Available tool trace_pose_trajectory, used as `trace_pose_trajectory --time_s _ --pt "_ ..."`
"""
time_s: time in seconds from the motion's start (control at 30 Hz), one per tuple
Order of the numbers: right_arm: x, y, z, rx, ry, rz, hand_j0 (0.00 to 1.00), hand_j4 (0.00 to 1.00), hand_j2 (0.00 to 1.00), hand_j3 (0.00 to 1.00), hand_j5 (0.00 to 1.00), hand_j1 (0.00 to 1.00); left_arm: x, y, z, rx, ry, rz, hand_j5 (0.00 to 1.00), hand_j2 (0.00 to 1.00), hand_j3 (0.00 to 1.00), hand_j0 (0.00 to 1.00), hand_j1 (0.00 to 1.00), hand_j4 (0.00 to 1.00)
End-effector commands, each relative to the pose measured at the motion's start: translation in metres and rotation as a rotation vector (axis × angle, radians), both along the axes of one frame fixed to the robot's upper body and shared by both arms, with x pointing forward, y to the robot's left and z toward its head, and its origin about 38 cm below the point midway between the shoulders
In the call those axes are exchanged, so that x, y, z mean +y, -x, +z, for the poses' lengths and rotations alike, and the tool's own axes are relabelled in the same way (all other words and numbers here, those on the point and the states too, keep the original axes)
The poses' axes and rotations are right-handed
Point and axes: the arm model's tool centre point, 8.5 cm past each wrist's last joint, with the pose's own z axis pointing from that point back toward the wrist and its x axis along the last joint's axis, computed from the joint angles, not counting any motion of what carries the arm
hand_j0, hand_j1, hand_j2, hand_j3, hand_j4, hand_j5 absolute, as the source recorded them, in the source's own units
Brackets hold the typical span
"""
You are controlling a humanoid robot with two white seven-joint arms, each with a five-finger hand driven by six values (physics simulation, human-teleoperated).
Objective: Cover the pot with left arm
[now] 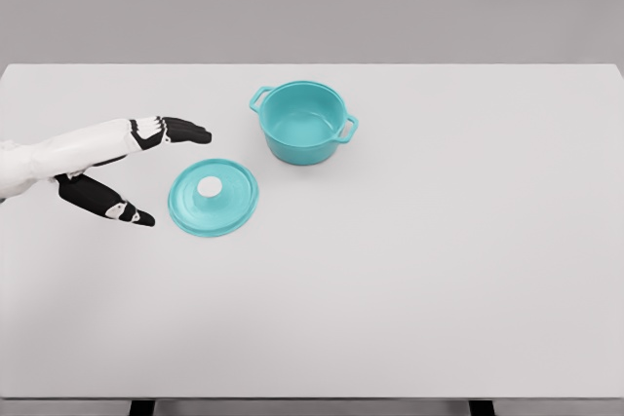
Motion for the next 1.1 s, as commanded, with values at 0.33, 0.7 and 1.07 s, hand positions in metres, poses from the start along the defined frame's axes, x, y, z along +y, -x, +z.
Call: trace_pose_trajectory --time_s 0.33,0.7,1.07 --pt "0.0 0.021 0.001 0.033 0.0 -0.007 1.0 1.0 1.0 1.0 1.0 1.0 -0.021 0.001 -0.022 0.065 0.038 -0.042 1.0 1.0 1.0 1.0 1.0 1.0" --pt "0.0 0.021 0.001 0.035 0.0 -0.007 1.0 1.0 1.0 1.0 1.0 1.0 0.004 -0.043 -0.034 0.054 0.098 0.22 1.0 1.0 1.0 1.0 1.0 1.0" --pt "0.0 0.021 0.001 0.033 0.0 -0.007 1.0 1.0 1.0 1.0 1.0 1.0 -0.02 -0.037 -0.083 0.169 -0.019 0.208 0.79 0.79 0.79 0.79 0.79 0.79"
